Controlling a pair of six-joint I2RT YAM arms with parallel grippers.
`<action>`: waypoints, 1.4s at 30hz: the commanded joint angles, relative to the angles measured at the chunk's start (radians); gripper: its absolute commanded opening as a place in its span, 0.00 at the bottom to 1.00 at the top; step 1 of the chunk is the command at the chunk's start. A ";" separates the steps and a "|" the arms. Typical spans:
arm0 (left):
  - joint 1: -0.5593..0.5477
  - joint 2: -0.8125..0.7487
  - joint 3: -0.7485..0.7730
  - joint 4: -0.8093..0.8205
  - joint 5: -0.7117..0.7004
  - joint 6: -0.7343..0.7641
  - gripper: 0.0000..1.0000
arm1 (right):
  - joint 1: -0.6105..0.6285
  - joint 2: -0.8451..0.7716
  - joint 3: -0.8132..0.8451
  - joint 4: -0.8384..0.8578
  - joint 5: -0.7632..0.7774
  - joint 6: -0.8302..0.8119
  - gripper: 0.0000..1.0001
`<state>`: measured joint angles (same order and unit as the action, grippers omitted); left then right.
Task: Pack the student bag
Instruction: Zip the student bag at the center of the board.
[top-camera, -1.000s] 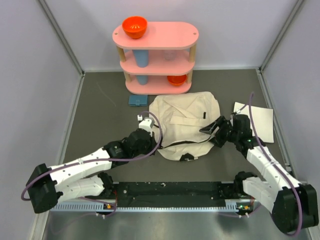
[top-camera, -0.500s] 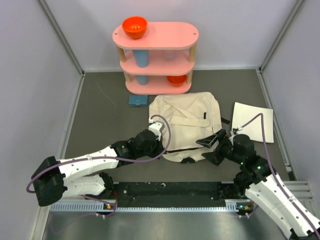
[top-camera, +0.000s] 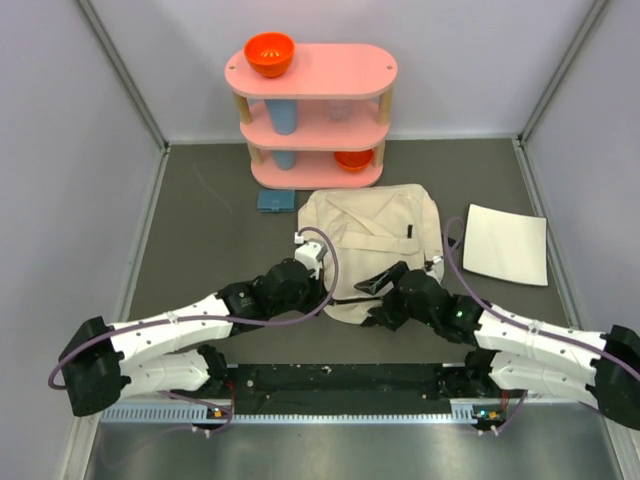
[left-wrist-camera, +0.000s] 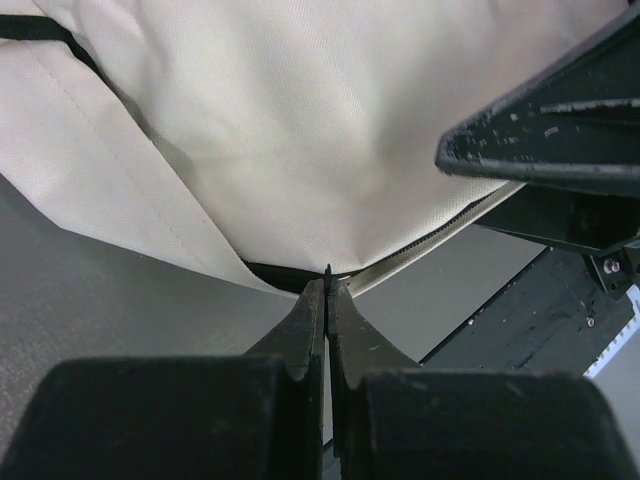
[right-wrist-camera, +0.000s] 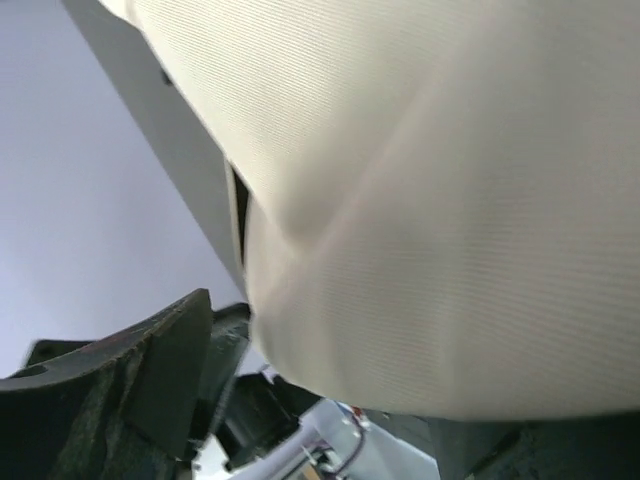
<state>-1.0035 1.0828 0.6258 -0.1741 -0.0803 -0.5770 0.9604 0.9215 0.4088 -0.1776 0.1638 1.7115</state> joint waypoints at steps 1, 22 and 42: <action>-0.007 -0.035 -0.009 0.047 -0.029 0.000 0.00 | 0.023 0.062 0.067 0.196 0.148 0.094 0.72; 0.172 -0.060 -0.026 -0.019 -0.208 0.060 0.00 | -0.130 -0.667 -0.318 -0.319 0.086 0.071 0.00; 0.121 0.034 -0.057 0.134 0.048 0.034 0.00 | -0.120 -0.429 0.041 -0.352 -0.053 -0.021 0.84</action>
<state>-0.8482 1.1046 0.5339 -0.0963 -0.0460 -0.5529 0.8280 0.3637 0.3557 -0.6048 0.2306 1.6855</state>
